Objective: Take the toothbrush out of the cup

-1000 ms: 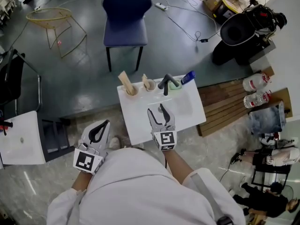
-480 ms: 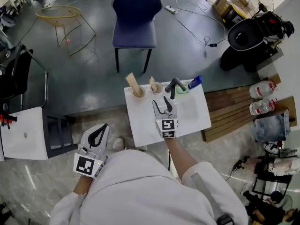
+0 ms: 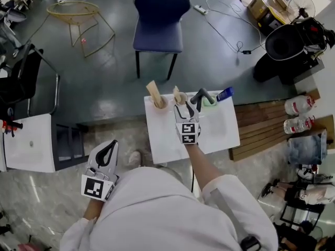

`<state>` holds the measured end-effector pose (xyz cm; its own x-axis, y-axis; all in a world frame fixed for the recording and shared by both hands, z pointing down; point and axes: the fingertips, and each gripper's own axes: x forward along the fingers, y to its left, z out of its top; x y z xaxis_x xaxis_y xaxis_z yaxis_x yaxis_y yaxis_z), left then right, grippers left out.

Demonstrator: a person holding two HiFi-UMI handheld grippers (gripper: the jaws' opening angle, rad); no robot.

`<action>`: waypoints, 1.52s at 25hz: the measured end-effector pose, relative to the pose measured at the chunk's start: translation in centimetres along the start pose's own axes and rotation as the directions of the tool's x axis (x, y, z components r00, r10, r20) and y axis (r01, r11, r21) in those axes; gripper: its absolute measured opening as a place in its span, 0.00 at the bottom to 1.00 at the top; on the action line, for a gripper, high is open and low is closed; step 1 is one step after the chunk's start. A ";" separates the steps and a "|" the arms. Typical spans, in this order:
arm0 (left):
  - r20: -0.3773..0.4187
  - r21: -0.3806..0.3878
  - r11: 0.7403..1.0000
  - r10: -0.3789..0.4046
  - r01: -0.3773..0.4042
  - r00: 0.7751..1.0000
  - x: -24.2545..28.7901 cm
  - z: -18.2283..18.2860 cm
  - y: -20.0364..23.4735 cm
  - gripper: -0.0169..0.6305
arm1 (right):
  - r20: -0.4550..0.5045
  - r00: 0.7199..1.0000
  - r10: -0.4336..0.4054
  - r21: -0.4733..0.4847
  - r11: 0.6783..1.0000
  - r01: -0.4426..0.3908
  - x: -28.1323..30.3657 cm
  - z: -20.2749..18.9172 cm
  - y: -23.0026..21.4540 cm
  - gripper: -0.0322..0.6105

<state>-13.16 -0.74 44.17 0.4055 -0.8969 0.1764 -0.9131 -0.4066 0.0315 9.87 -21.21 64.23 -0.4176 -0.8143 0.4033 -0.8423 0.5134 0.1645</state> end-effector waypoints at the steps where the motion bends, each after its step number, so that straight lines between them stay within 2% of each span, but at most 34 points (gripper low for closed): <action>1: -0.002 0.001 1.000 0.008 -0.008 1.000 -0.1 -0.1 0.1 0.03 | -0.005 1.000 0.002 0.001 1.000 -0.002 0.4 -0.2 -0.1 0.37; 17: -0.045 -0.021 0.992 0.126 -0.127 0.991 -2.0 -0.9 1.6 0.03 | -0.091 0.996 0.020 0.006 1.000 -0.020 5.8 -2.0 -0.5 0.35; 19: -0.081 -0.024 0.990 0.133 -0.136 0.988 -2.2 -1.2 1.6 0.03 | -0.103 0.994 0.019 0.007 1.000 -0.019 6.1 -2.2 -0.7 0.35; 22: -0.057 -0.024 0.989 0.146 -0.147 0.988 -2.3 -1.0 1.8 0.03 | -0.122 0.992 0.025 0.006 1.000 -0.024 6.9 -2.7 -0.8 0.33; 25: -0.083 -0.027 0.987 0.155 -0.157 0.984 -2.5 -1.3 2.0 0.03 | -0.137 0.990 0.022 0.000 1.000 -0.022 7.7 -3.3 -0.8 0.32; 29: -0.076 -0.024 0.986 0.165 -0.168 0.983 -2.6 -1.3 2.2 0.03 | -0.146 0.989 0.013 -0.008 1.000 -0.014 8.3 -3.6 -0.9 0.31; 33: -0.122 -0.027 0.984 0.171 -0.175 0.978 -2.8 -1.7 2.4 0.03 | -0.164 0.986 0.014 -0.004 1.000 -0.015 8.7 -3.9 -0.8 0.29; 36: -0.097 -0.027 0.983 0.177 -0.181 0.979 -2.8 -1.7 2.7 0.03 | -0.180 0.984 0.008 -0.002 1.000 -0.009 8.9 -4.3 -0.9 0.26; 38: -0.130 -0.027 0.983 0.177 -0.182 0.976 -2.8 -1.9 2.7 0.03 | -0.183 0.983 -0.001 -0.007 1.000 -0.001 8.9 -4.4 -1.0 0.22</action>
<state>-16.86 1.03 45.64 0.2284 -0.9242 0.3060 -0.9724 -0.2318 0.0256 8.49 -27.85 71.59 -0.3474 -0.7512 0.5613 -0.8395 0.5158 0.1708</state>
